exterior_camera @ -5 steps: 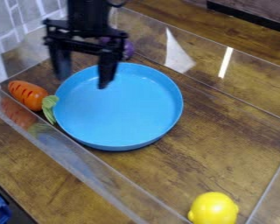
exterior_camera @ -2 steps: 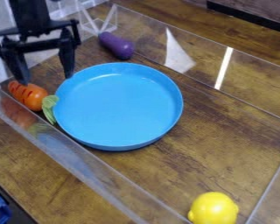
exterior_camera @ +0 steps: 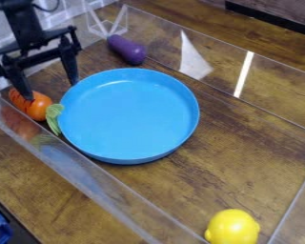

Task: Move the carrot to the right side

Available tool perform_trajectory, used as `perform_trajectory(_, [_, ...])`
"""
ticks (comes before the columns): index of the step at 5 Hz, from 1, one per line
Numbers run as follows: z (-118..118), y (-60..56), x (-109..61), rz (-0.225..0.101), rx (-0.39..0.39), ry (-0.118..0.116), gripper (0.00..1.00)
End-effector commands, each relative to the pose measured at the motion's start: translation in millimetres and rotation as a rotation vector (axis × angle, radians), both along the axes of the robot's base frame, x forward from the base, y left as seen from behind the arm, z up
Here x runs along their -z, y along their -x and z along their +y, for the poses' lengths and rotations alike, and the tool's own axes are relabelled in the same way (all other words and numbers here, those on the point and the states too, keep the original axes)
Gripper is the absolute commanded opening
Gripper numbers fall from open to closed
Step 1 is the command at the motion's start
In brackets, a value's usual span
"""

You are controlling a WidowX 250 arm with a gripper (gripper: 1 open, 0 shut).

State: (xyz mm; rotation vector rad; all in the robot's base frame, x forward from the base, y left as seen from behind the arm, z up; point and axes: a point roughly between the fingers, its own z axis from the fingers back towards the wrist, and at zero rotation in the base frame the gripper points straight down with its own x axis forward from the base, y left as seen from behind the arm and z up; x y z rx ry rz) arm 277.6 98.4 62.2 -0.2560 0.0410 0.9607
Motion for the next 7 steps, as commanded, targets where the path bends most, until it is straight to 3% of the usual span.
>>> perform_trajectory(1, [18, -9.3, -5.0, -0.06, -0.067, -0.012, 1.0])
perform_trajectory(2, [27, -11.0, 4.2, -0.062, -0.108, -0.004, 1.0])
perform_trajectory(7, [31, -23.4, 21.7, -0.052, -0.098, -0.014, 1.0])
